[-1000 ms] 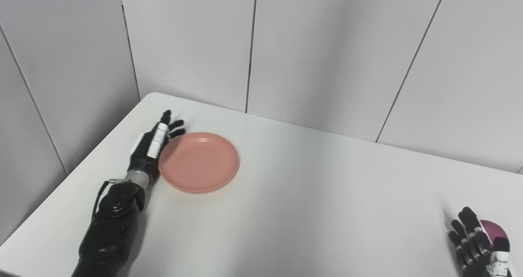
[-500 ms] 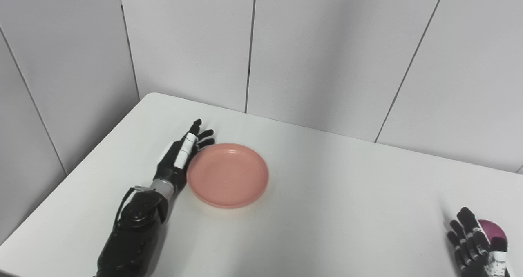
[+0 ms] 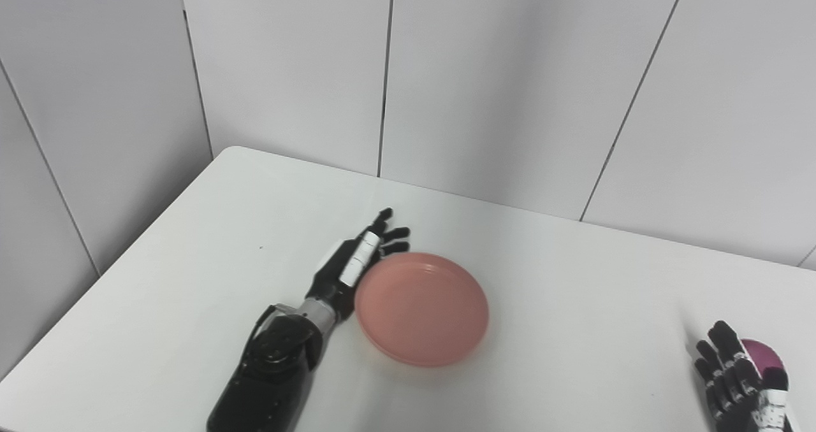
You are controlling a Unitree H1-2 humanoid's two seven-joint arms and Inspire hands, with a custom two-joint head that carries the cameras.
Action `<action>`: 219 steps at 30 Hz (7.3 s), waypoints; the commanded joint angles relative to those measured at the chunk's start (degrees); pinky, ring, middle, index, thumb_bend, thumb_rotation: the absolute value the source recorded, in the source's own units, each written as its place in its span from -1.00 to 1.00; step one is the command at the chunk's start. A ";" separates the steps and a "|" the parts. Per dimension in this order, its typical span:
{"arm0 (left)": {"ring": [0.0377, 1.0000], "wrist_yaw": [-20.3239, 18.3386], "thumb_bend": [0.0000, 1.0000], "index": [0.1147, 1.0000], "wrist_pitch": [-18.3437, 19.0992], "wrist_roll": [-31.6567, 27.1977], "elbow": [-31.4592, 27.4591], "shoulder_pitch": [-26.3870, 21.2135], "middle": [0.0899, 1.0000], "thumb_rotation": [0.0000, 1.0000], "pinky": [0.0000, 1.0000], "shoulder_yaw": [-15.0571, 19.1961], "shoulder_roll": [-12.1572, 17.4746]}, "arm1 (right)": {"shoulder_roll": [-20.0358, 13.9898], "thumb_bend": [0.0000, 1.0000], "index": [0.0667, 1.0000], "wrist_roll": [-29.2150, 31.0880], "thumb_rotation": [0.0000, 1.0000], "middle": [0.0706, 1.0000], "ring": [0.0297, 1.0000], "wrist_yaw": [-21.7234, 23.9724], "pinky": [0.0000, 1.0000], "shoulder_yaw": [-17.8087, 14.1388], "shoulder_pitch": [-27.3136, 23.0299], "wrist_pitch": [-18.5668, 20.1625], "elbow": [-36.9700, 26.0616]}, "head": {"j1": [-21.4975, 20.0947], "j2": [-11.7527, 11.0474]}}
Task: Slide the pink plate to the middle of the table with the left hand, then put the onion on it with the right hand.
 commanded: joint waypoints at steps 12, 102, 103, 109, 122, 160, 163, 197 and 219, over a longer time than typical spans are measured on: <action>0.70 -0.64 0.84 0.94 -1.28 0.82 3.74 1.75 0.74 0.84 0.66 -2.85 -5.92 | 5.02 0.69 0.85 -1.44 0.98 0.90 0.90 -1.08 1.00 1.94 3.74 -0.03 3.17 | -3.05 0.73; 0.77 -7.35 0.76 1.00 0.24 1.45 8.34 -1.72 0.81 0.95 0.72 -0.92 0.42 | -30.67 1.00 0.64 -55.28 -0.47 0.67 0.59 13.81 0.26 18.50 -25.92 18.11 -17.42 | -27.75 -1.27; 0.77 -7.39 0.75 1.00 0.25 1.42 8.35 -1.74 0.81 0.95 0.72 -0.90 0.46 | -31.22 1.00 0.63 -56.63 -0.48 0.66 0.59 15.32 0.25 19.45 -26.52 18.76 -17.35 | -27.75 -1.27; 0.78 -7.59 0.73 1.00 -0.04 1.35 8.62 -1.84 0.82 0.96 0.72 -0.91 0.50 | -32.50 1.00 0.64 -61.61 -0.79 0.70 0.63 23.61 0.24 23.26 -29.47 21.26 -15.81 | -27.74 -1.52; 0.77 -7.03 0.77 1.00 0.37 1.46 8.08 -1.47 0.82 0.95 0.71 -0.89 -0.02 | -33.78 1.00 0.66 -65.78 -0.67 0.75 0.69 35.82 0.29 26.20 -34.77 23.78 -9.73 | -27.43 -1.41; 0.78 -7.05 0.77 1.00 1.18 1.09 7.80 -1.34 0.83 0.93 0.68 -0.68 -0.13 | -32.53 1.00 0.69 -65.56 -0.62 0.84 0.75 37.80 0.45 28.46 -29.21 24.63 -4.62 | -27.26 -1.12; 0.78 -7.01 0.75 1.00 1.08 1.13 7.66 -1.30 0.83 0.94 0.68 -0.69 -0.20 | -32.52 1.00 0.68 -65.32 -0.63 0.83 0.72 36.48 0.42 28.31 -28.63 24.22 -4.82 | -27.26 -1.12; 0.76 -6.80 0.76 1.00 0.91 1.26 8.61 -1.84 0.82 0.93 0.64 -0.74 -0.63 | -35.89 1.00 0.61 -72.08 -0.67 0.68 0.58 43.83 0.30 29.67 -27.61 25.44 -11.51 | -27.42 -0.94; 0.76 -6.74 0.76 1.00 0.50 1.68 8.79 -1.97 0.82 0.94 0.62 -0.69 -0.40 | -34.32 0.93 0.55 -69.38 -0.71 0.59 0.50 34.70 0.23 25.73 -21.76 22.30 -10.05 | -27.03 -0.92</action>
